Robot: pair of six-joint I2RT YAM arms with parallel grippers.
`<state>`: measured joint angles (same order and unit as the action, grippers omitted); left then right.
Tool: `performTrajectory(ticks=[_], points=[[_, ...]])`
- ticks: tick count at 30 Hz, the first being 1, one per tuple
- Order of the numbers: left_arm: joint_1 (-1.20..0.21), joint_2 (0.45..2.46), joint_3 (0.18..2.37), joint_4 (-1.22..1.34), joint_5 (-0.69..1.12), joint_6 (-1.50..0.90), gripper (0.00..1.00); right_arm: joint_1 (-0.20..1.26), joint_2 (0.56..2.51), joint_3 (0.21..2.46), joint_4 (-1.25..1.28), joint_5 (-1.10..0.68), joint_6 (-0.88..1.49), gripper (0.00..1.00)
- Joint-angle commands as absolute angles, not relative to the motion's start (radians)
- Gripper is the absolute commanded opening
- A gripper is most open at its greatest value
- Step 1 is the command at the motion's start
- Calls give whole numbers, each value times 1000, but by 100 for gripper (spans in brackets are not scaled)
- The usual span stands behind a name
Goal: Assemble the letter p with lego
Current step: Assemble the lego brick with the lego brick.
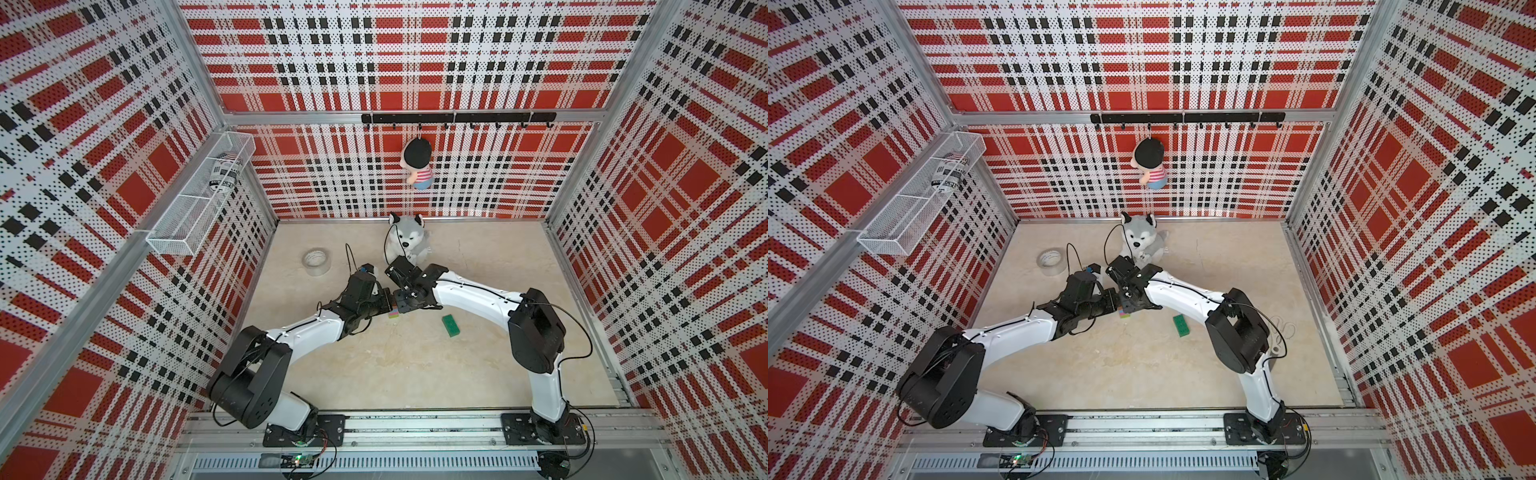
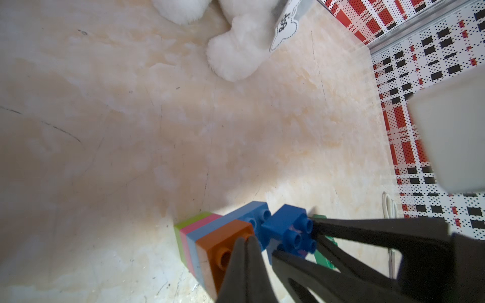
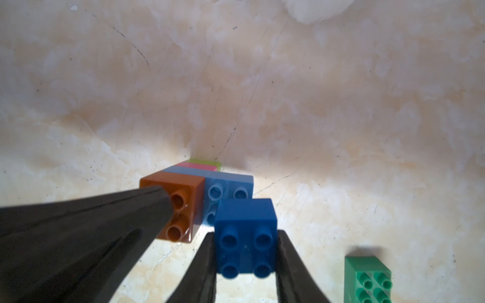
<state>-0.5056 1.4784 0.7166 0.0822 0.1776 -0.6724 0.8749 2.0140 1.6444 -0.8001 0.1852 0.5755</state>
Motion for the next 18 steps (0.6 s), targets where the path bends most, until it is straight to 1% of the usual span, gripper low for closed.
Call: performTrajectory(ticks=[1,18], points=[[-504,1480,684,31,178,-657,0,880,2041,1673,-813,199,583,24],[-495,1474,670,36,183,-653,0,876,2064,1695,-836,226,576,24]])
